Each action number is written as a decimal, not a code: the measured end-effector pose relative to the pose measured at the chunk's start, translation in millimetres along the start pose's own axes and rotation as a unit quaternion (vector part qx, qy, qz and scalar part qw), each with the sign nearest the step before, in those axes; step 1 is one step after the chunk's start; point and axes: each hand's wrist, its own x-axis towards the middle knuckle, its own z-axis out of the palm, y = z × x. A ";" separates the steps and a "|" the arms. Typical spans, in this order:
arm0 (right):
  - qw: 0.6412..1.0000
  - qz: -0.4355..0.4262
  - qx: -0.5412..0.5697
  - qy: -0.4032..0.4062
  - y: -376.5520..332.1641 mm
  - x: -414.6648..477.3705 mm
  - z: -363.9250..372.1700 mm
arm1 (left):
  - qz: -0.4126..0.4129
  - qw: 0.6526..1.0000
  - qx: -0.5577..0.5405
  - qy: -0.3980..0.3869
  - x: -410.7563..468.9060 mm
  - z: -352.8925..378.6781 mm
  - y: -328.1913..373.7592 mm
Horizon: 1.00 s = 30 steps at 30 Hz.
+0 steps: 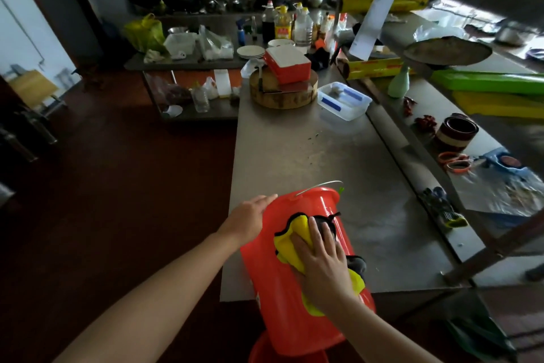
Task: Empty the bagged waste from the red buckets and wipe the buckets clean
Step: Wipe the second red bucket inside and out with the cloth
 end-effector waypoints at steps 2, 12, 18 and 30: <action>1.000 -0.012 -0.011 -0.011 -9.3 7.9 -1.2 | -0.006 1.000 -0.014 -0.002 0.8 -5.9 -3.7; 0.986 -0.144 -0.083 -0.004 -35.0 46.7 -2.5 | -0.032 0.998 -0.023 -0.049 10.2 -22.2 -21.1; 0.996 -0.021 0.083 0.027 34.1 52.9 -9.3 | -0.051 0.997 -0.043 -0.030 15.4 -17.3 -22.3; 0.952 0.169 0.250 0.060 58.2 41.1 -9.6 | -0.066 0.997 -0.011 -0.048 28.0 -7.8 -8.8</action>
